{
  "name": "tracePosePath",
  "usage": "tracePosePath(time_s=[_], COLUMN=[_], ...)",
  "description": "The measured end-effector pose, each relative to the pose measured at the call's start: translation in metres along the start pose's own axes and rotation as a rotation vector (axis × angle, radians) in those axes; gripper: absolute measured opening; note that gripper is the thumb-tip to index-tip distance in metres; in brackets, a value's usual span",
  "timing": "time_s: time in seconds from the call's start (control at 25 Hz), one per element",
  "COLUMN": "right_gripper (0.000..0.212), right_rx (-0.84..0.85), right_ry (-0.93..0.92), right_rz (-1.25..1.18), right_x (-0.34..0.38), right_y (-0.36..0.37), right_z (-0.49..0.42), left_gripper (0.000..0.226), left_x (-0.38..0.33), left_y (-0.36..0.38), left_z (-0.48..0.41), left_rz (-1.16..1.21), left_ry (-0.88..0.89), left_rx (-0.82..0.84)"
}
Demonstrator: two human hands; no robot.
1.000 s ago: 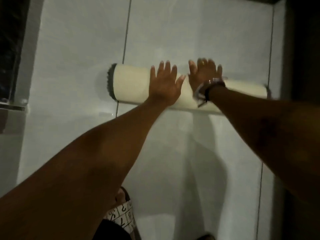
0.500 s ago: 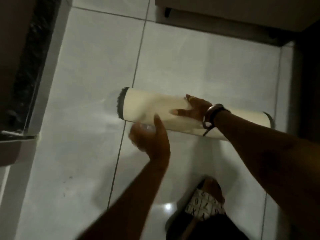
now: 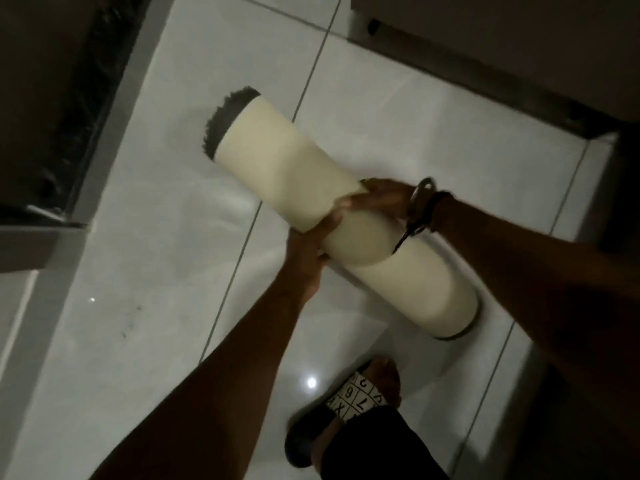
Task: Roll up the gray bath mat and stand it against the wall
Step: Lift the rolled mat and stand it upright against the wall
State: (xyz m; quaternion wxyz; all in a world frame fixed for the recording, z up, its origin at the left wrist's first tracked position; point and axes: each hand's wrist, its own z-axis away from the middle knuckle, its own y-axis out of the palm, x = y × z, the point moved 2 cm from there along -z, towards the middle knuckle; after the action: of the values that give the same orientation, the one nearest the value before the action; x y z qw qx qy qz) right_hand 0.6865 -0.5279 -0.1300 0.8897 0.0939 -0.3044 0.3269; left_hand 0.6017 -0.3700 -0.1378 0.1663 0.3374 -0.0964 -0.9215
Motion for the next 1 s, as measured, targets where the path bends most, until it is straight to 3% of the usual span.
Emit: tracePosePath(time_s=[0.12,0.2,0.28,0.4,0.56,0.76,0.84,1.0], right_gripper=[0.068,0.09,0.106,0.102,0.096,0.081,0.083,0.094], right_rx=[0.044,0.057,0.036,-0.037,-0.181,-0.357,-0.407,-0.504], right_ry=[-0.189,-0.279,-0.3,-0.425,-0.582,-0.539,-0.536,-0.448], right_rz=[-0.111,-0.046,-0.028,-0.028,-0.008,0.113,0.155,0.272], right_x=[0.082,0.15,0.217,0.326,0.451,0.535,0.546,0.549], right_y=[0.001,-0.016,-0.036,-0.082,-0.157,-0.287,-0.326,-0.38], right_z=[0.065,0.114,0.154,0.179,0.142,0.02,-0.023,-0.107], left_gripper=[0.084,0.106,0.106,0.105,0.109,0.136,0.125,0.105], left_x=[-0.105,-0.2,-0.278,-0.4,-0.53,-0.64,-0.651,-0.657], left_y=[0.0,0.02,0.04,0.07,0.104,0.155,0.166,0.177], left_z=[0.065,0.106,0.134,0.133,0.061,-0.114,-0.17,-0.275], left_rz=[-0.214,-0.459,-0.628,-0.724,-0.709,-0.842,-0.805,-0.82], left_ry=[0.107,0.142,0.191,0.328,0.478,0.515,0.513,0.453], left_rx=[-0.042,0.036,0.094,0.131,0.181,0.157,0.202,0.129])
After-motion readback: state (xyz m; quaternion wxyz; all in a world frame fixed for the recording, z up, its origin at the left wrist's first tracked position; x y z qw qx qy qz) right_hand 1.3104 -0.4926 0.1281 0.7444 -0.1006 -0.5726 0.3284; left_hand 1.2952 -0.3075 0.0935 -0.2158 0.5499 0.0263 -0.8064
